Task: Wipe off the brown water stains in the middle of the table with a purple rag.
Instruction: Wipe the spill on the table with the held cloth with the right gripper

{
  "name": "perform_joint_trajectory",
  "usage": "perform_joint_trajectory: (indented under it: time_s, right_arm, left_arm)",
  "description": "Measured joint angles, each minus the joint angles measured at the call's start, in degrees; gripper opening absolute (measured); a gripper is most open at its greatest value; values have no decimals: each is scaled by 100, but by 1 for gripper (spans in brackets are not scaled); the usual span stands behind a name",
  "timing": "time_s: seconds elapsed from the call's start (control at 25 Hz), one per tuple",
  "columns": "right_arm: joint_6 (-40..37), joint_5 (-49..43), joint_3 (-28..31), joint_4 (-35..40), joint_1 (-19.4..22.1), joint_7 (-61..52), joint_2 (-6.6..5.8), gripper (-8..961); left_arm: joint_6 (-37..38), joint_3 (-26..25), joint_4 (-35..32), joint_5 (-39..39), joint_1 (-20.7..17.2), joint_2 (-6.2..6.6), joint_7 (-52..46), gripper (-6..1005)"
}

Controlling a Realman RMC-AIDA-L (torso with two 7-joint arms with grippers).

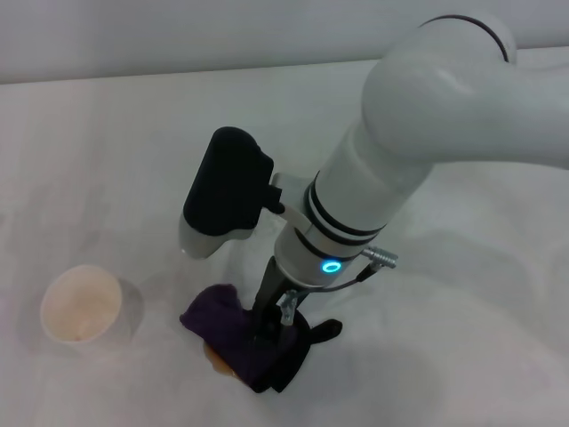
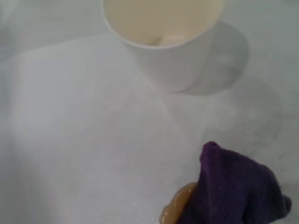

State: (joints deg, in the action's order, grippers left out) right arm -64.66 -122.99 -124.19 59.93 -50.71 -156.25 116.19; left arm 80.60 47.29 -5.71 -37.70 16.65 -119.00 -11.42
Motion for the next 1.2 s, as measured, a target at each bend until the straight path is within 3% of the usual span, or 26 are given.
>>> perform_joint_trajectory:
  time_s: [0.52, 1.2]
  right_arm:
    - [87, -927, 1177, -832, -64, -46, -7, 123]
    - [75, 682, -268, 145, -60, 180, 0, 117]
  left_arm:
    - [-47, 0, 9, 0, 14, 0, 0, 877]
    - [-71, 0, 9, 0, 22, 0, 6, 878]
